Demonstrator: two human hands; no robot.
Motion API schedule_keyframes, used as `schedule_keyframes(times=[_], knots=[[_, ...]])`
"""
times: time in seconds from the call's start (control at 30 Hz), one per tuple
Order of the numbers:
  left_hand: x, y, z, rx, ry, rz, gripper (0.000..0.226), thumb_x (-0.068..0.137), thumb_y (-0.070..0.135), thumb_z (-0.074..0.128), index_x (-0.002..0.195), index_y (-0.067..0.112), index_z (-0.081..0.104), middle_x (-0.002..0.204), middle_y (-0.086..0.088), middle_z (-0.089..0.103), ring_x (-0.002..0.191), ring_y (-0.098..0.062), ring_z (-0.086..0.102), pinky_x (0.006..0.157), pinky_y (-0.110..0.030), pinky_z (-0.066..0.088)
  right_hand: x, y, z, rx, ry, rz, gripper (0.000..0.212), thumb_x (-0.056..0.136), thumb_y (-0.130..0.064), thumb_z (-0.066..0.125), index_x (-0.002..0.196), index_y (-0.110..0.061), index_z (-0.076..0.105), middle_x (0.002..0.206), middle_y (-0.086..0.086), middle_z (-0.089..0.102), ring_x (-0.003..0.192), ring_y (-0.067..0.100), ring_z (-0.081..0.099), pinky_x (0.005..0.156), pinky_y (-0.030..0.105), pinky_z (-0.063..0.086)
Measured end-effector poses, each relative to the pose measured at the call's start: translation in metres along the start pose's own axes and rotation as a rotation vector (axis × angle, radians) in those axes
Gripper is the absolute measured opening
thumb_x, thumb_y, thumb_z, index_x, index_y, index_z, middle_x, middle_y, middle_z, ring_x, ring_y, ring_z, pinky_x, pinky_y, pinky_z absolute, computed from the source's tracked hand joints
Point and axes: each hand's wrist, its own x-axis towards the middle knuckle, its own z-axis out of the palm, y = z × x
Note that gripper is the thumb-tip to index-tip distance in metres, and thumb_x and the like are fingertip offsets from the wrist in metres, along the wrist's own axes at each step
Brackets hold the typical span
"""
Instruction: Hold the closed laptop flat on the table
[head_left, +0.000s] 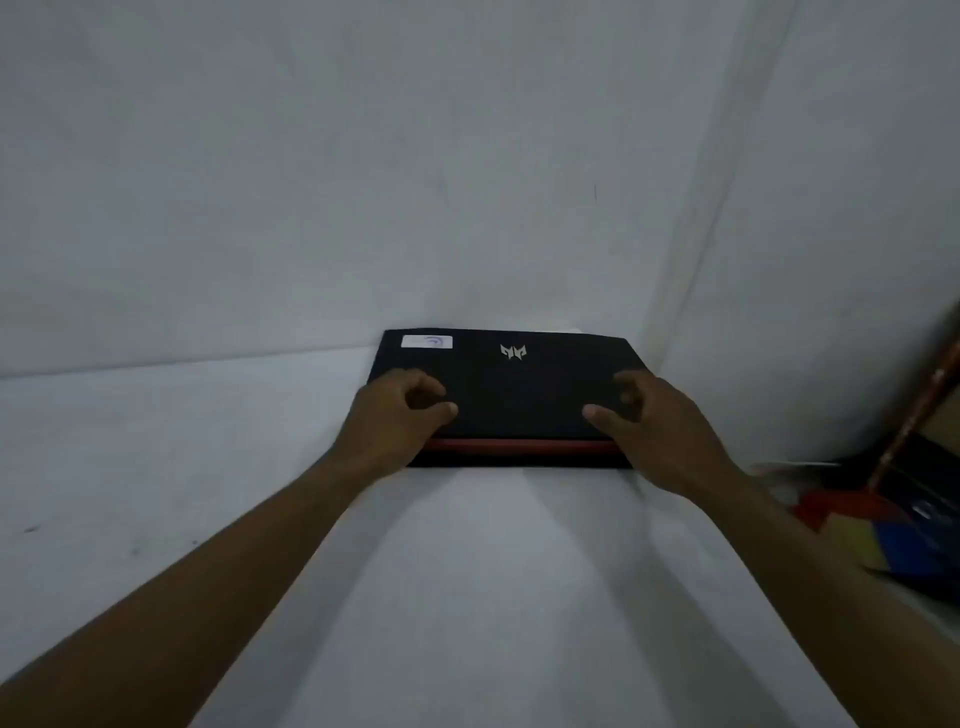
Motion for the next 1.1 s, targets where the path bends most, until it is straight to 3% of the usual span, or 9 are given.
schedule_keyframes(times=[0.13,0.3,0.47,0.67,0.77,0.9,1.1], knots=[[0.035,-0.020,0.001,0.311,0.083,-0.064,0.051,0.073,0.062,0.071,0.110,0.026,0.067,0.120,-0.002,0.061,0.117,-0.025,0.054,0.099,-0.042,0.044,0.033,0.012,0.010,-0.326,-0.044,0.081,0.081,0.091,-0.069,0.048,0.154,-0.020,0.034,0.154,0.010,0.045,0.138,0.036,0.040,0.107,0.053,0.038],[0.058,-0.031,0.002,0.338,0.040,-0.238,0.092,0.057,0.080,0.066,0.130,0.025,0.052,0.134,-0.008,0.047,0.128,-0.033,0.041,0.102,-0.045,0.039,0.070,0.021,0.023,-0.352,-0.096,0.194,0.091,0.085,-0.083,0.036,0.155,-0.025,0.032,0.159,0.013,0.032,0.138,0.045,0.036,0.106,0.057,0.037],[0.074,-0.033,0.006,0.307,-0.020,-0.318,0.113,0.042,0.085,0.064,0.137,0.026,0.046,0.129,-0.008,0.059,0.129,-0.034,0.039,0.098,-0.044,0.042,0.089,0.019,0.033,-0.356,-0.036,0.309,0.110,0.071,-0.096,0.030,0.151,-0.020,0.039,0.145,0.021,0.047,0.130,0.046,0.045,0.104,0.055,0.040],[0.084,-0.035,0.006,0.176,0.033,-0.326,0.113,0.024,0.079,0.075,0.122,0.026,0.057,0.120,-0.001,0.064,0.122,-0.031,0.051,0.090,-0.037,0.039,0.099,0.014,0.034,-0.237,0.080,0.392,0.112,0.066,-0.091,0.053,0.144,-0.012,0.044,0.140,0.023,0.051,0.130,0.045,0.044,0.103,0.053,0.040],[0.085,-0.038,0.001,0.107,0.072,-0.354,0.108,0.017,0.076,0.078,0.111,0.026,0.064,0.111,0.002,0.070,0.111,-0.029,0.061,0.092,-0.042,0.051,0.102,0.017,0.032,-0.156,0.113,0.442,0.112,0.061,-0.089,0.062,0.139,-0.009,0.047,0.137,0.021,0.054,0.127,0.044,0.048,0.098,0.053,0.045],[0.074,-0.040,-0.009,0.077,0.092,-0.347,0.096,0.016,0.073,0.079,0.099,0.026,0.067,0.103,0.001,0.072,0.105,-0.029,0.064,0.088,-0.045,0.054,0.093,0.011,0.033,-0.102,0.100,0.433,0.115,0.049,-0.096,0.057,0.129,-0.013,0.057,0.126,0.017,0.062,0.118,0.042,0.055,0.094,0.051,0.049],[0.042,-0.043,-0.048,0.067,0.146,-0.320,0.099,0.021,0.071,0.079,0.108,0.028,0.066,0.111,0.002,0.071,0.112,-0.030,0.061,0.090,-0.048,0.054,0.059,-0.015,0.037,-0.050,0.084,0.367,0.120,0.044,-0.101,0.050,0.136,-0.024,0.056,0.131,0.015,0.060,0.121,0.040,0.054,0.097,0.052,0.050]])
